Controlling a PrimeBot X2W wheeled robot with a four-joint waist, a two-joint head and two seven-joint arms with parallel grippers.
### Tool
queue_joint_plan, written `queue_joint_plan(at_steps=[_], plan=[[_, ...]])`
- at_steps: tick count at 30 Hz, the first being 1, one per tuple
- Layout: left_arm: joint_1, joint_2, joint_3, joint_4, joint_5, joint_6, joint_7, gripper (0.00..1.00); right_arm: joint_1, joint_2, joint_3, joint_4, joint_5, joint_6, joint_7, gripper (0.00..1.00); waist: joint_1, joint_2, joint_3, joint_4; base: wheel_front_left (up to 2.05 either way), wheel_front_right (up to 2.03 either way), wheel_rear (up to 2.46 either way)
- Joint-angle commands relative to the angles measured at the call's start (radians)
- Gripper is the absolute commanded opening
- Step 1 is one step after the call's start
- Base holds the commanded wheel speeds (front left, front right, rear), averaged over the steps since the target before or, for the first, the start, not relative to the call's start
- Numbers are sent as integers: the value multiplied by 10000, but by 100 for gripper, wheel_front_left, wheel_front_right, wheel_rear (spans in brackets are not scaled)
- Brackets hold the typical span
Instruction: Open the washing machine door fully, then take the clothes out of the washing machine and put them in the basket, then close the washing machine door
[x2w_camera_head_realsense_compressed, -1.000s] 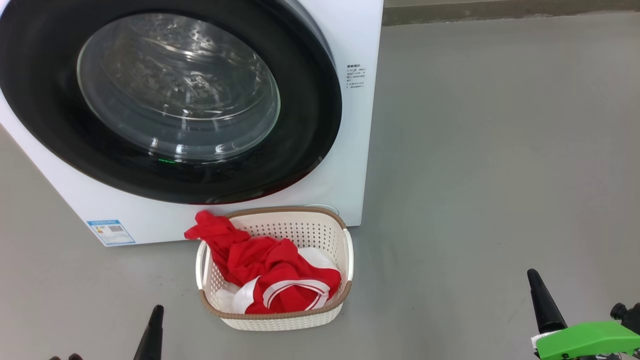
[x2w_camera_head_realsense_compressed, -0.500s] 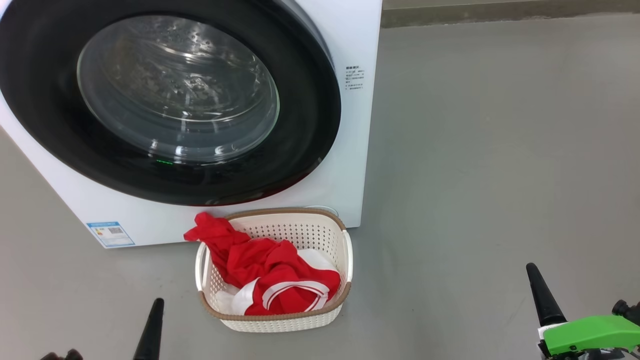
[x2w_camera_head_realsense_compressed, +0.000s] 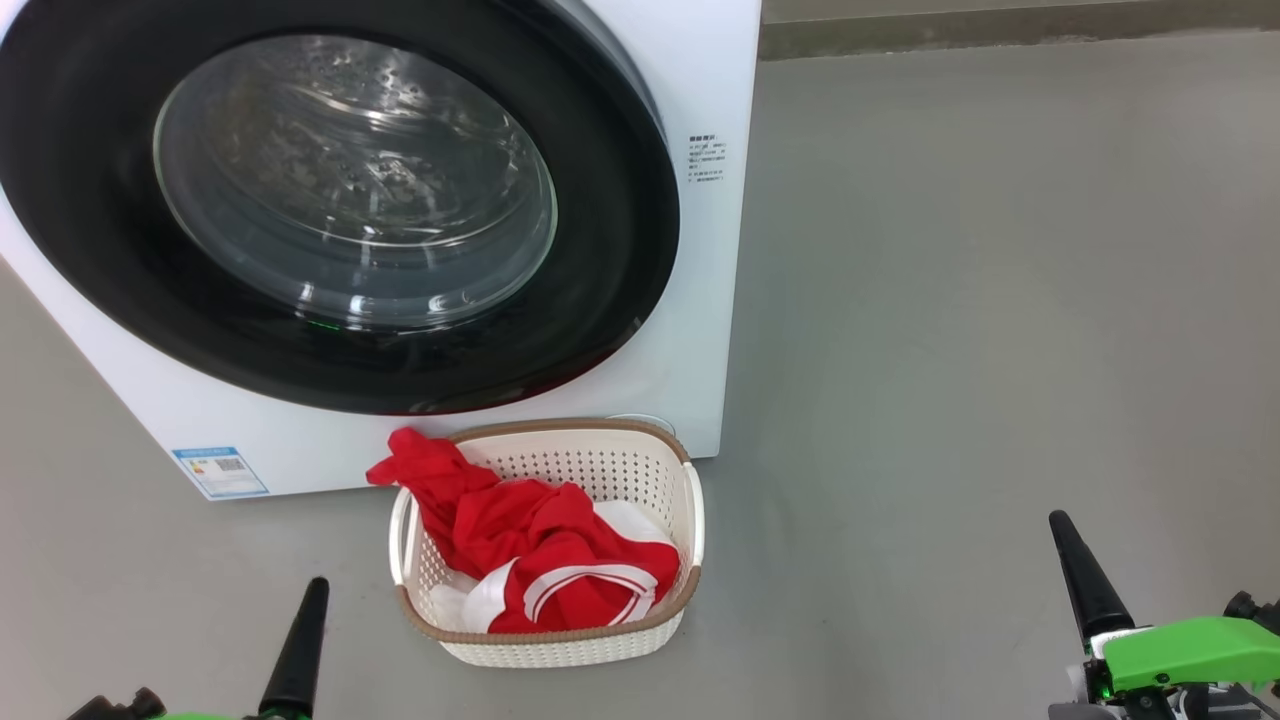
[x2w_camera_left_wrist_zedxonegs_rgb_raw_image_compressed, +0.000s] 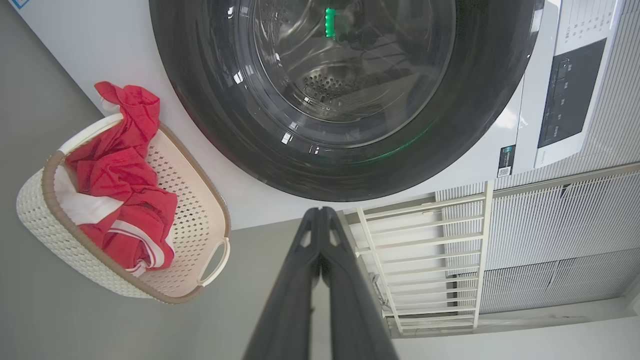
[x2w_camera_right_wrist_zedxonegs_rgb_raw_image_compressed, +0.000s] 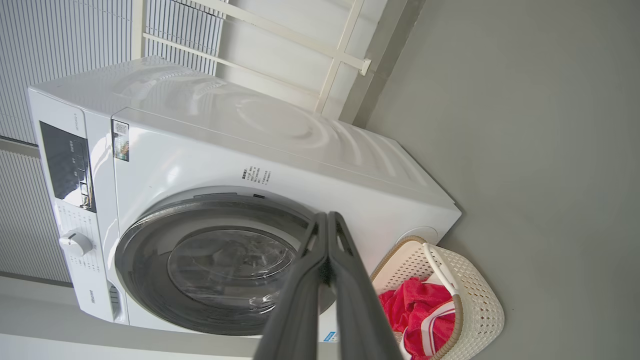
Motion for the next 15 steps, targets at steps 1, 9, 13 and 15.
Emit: queue_joint_plan(at_steps=[1,9,13,15], plan=[[-521,104,324,-220,-397,-59,100,0,-615,-165,103,-326,385,-5,118,0,0,0,-7,-3,0,0,0],[-642,70,394,-196,-1086,-63,304,0,-732,-170,89,-361,1089,-6,324,0,0,0,-30,-15,0,0,0],[-727,46,444,-178,-1578,-65,450,0,-815,-173,78,-387,1592,-7,471,0,0,0,-46,-23,0,0,0],[-762,36,464,-171,-1775,-67,508,0,-848,-174,74,-397,1793,-7,530,0,0,0,-52,-26,0,0,0]])
